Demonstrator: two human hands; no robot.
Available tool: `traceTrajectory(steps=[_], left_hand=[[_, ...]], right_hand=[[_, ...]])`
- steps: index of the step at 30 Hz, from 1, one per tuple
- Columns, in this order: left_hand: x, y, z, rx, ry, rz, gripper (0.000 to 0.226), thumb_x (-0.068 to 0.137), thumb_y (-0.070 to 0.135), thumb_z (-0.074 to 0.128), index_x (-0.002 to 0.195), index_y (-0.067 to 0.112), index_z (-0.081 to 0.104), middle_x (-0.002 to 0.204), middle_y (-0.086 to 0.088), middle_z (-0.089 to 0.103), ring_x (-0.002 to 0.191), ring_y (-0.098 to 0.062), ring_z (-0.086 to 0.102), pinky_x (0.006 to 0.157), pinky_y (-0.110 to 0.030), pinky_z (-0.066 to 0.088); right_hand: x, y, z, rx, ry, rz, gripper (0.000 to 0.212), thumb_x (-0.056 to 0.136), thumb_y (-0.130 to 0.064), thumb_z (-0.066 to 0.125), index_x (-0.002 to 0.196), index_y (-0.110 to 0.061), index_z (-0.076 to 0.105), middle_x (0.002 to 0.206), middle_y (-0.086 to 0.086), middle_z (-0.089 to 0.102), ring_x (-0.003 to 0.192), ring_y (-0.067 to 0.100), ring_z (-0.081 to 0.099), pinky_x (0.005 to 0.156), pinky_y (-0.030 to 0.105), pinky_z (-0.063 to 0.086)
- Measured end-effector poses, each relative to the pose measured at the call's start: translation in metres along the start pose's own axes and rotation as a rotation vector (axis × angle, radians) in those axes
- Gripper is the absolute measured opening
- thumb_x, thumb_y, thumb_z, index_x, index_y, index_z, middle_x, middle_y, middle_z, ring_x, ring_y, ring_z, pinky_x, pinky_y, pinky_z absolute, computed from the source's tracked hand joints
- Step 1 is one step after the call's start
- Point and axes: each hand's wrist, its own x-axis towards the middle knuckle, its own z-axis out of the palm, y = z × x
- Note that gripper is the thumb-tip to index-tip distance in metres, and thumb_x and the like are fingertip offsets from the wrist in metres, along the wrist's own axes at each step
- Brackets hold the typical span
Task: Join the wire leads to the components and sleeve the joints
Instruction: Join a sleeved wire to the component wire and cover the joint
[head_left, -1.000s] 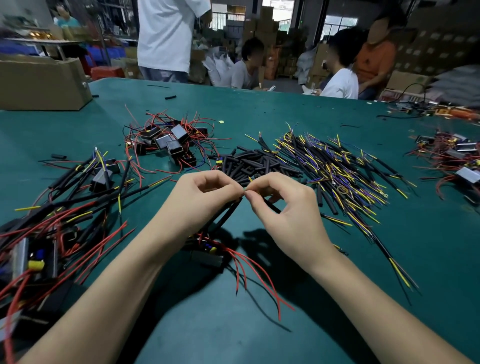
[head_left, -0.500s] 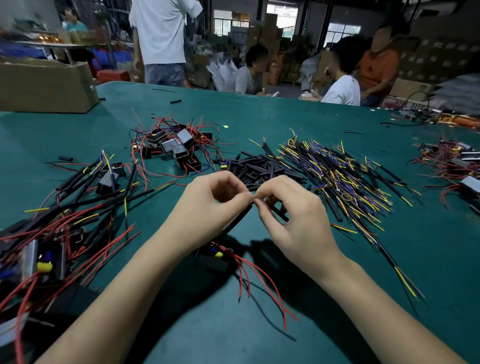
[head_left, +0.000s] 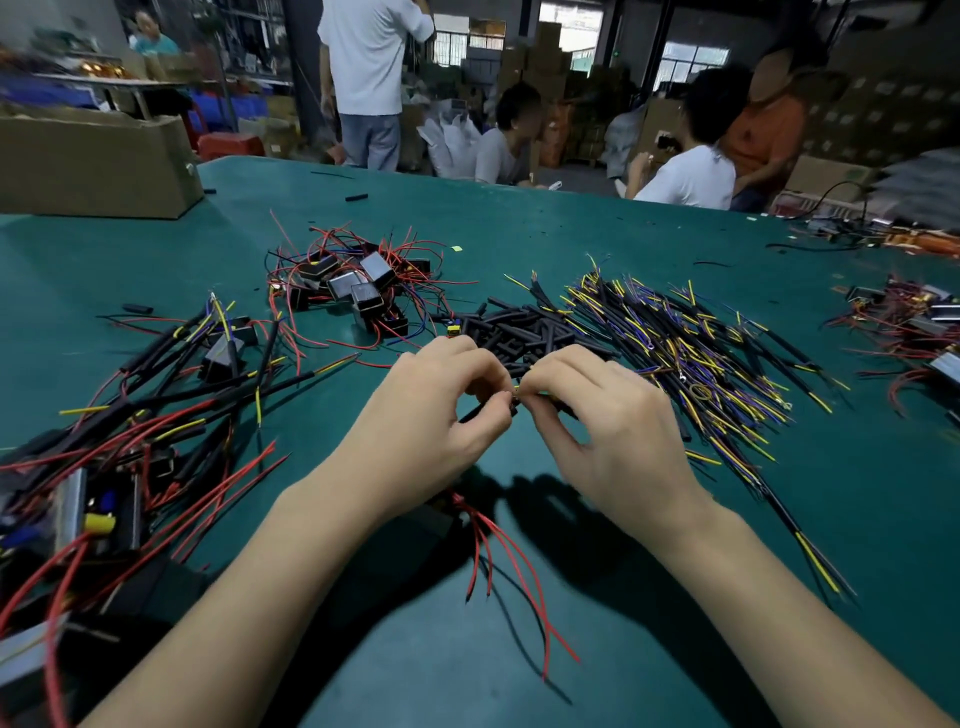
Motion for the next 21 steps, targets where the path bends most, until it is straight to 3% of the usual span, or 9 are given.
traceTrajectory(steps=[3, 7, 9, 11, 13, 16, 18, 19, 21], left_hand=[[0.0003, -0.0003, -0.0007, -0.108, -0.023, -0.053, 0.008, 0.09, 0.019, 0.06, 0.082, 0.02, 0.062, 0.087, 0.003, 0.057, 0.086, -0.005, 0.048, 0.08, -0.014, 0.035], [0.0006, -0.0023, 0.0003, -0.148, 0.012, -0.108, 0.01, 0.088, 0.018, 0.062, 0.08, 0.024, 0.061, 0.085, 0.006, 0.056, 0.081, 0.002, 0.051, 0.071, -0.007, 0.034], [-0.0004, -0.0012, 0.0019, -0.108, 0.029, -0.066, 0.01, 0.087, 0.016, 0.064, 0.08, 0.022, 0.061, 0.084, 0.004, 0.055, 0.081, -0.006, 0.052, 0.077, -0.013, 0.038], [-0.001, -0.0008, 0.004, 0.038, 0.034, 0.003, 0.005, 0.087, 0.021, 0.062, 0.082, 0.02, 0.061, 0.085, 0.002, 0.053, 0.081, -0.014, 0.053, 0.081, -0.031, 0.042], [-0.0016, -0.0017, 0.0054, 0.138, 0.041, 0.04, 0.01, 0.084, 0.027, 0.055, 0.084, 0.02, 0.061, 0.086, 0.003, 0.052, 0.081, -0.016, 0.053, 0.079, -0.036, 0.041], [-0.0012, -0.0013, 0.0069, -0.058, 0.033, -0.017, 0.009, 0.088, 0.023, 0.059, 0.079, 0.023, 0.059, 0.083, 0.003, 0.054, 0.079, -0.005, 0.053, 0.078, -0.021, 0.04], [-0.0003, -0.0012, 0.0071, -0.172, -0.028, -0.132, 0.017, 0.09, 0.019, 0.061, 0.074, 0.024, 0.059, 0.077, 0.008, 0.056, 0.067, 0.007, 0.05, 0.066, -0.007, 0.035], [0.0008, -0.0017, 0.0063, -0.241, -0.083, -0.22, 0.018, 0.09, 0.019, 0.061, 0.072, 0.023, 0.062, 0.073, 0.011, 0.057, 0.06, 0.008, 0.048, 0.062, -0.007, 0.035], [0.0024, -0.0038, 0.0026, -0.458, -0.201, -0.4, 0.02, 0.09, 0.022, 0.061, 0.072, 0.019, 0.069, 0.075, 0.011, 0.065, 0.067, 0.002, 0.054, 0.07, -0.015, 0.04]], right_hand=[[0.0004, 0.0039, -0.0003, -0.118, 0.038, -0.099, 0.01, 0.092, -0.009, 0.061, 0.085, -0.005, 0.068, 0.085, 0.006, 0.065, 0.072, 0.028, 0.061, 0.058, 0.04, 0.047], [-0.001, 0.005, 0.0016, 0.12, 0.001, 0.041, 0.006, 0.091, -0.007, 0.061, 0.089, -0.003, 0.065, 0.087, 0.005, 0.063, 0.075, 0.026, 0.06, 0.064, 0.044, 0.049], [-0.0032, 0.0069, 0.0024, 0.205, -0.04, 0.092, 0.004, 0.091, -0.006, 0.061, 0.09, -0.005, 0.064, 0.086, 0.001, 0.061, 0.075, 0.021, 0.057, 0.065, 0.04, 0.049], [-0.0047, 0.0085, 0.0027, 0.241, -0.063, 0.126, 0.003, 0.09, -0.008, 0.061, 0.09, -0.008, 0.064, 0.085, -0.003, 0.059, 0.074, 0.016, 0.055, 0.063, 0.037, 0.047], [-0.0048, 0.0087, 0.0033, 0.264, -0.063, 0.157, 0.003, 0.089, -0.01, 0.061, 0.089, -0.011, 0.064, 0.084, -0.006, 0.057, 0.073, 0.013, 0.053, 0.061, 0.032, 0.044], [-0.0036, 0.008, 0.0032, 0.285, -0.051, 0.196, 0.004, 0.086, -0.011, 0.061, 0.087, -0.013, 0.064, 0.082, -0.008, 0.057, 0.072, 0.014, 0.053, 0.06, 0.032, 0.043], [-0.0033, 0.0069, 0.0021, 0.265, -0.055, 0.179, 0.004, 0.085, -0.009, 0.061, 0.085, -0.012, 0.064, 0.082, -0.005, 0.058, 0.072, 0.018, 0.055, 0.062, 0.04, 0.046], [-0.0031, 0.0056, 0.0014, 0.22, -0.051, 0.149, 0.004, 0.085, -0.009, 0.06, 0.085, -0.011, 0.064, 0.083, -0.004, 0.059, 0.071, 0.02, 0.056, 0.062, 0.041, 0.047], [-0.0017, 0.0017, 0.001, 0.044, -0.021, 0.053, 0.007, 0.085, -0.01, 0.059, 0.082, -0.01, 0.065, 0.082, -0.001, 0.061, 0.071, 0.022, 0.058, 0.061, 0.041, 0.046]])
